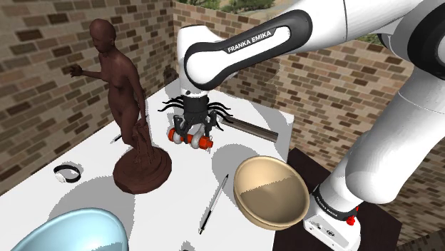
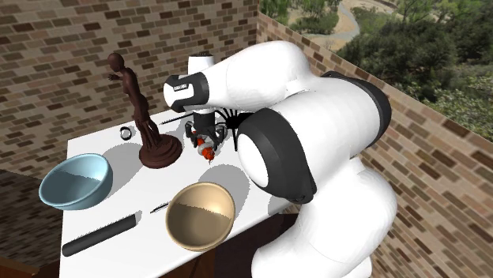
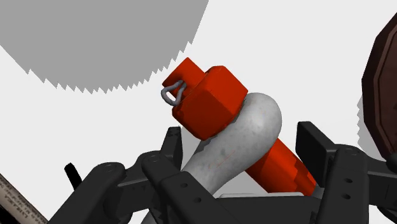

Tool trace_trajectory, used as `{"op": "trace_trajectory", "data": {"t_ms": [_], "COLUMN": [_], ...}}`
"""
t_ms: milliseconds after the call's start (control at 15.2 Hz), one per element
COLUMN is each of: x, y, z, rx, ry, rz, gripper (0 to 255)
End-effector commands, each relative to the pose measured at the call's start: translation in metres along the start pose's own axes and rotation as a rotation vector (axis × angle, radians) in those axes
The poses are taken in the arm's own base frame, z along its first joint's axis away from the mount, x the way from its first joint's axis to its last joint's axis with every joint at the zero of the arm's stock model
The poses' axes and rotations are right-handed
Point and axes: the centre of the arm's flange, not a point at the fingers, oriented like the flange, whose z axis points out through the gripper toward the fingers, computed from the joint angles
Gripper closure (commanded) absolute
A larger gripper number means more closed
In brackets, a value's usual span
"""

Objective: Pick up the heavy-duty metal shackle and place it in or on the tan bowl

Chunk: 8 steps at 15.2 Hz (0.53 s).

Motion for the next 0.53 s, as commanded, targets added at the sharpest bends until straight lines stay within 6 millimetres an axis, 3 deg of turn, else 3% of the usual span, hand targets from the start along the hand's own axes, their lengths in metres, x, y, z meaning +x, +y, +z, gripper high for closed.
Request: {"op": "trace_trajectory", "data": {"t_ms": [0,462], "x": [0.0,-0.007], "y": [0.0,-0.001], "z": [0.001,-0.03], "rx": [-0.001,-0.001], "ry": [-0.001,-0.001], "rz": [0.001,0.001], "gripper": [255,255]}}
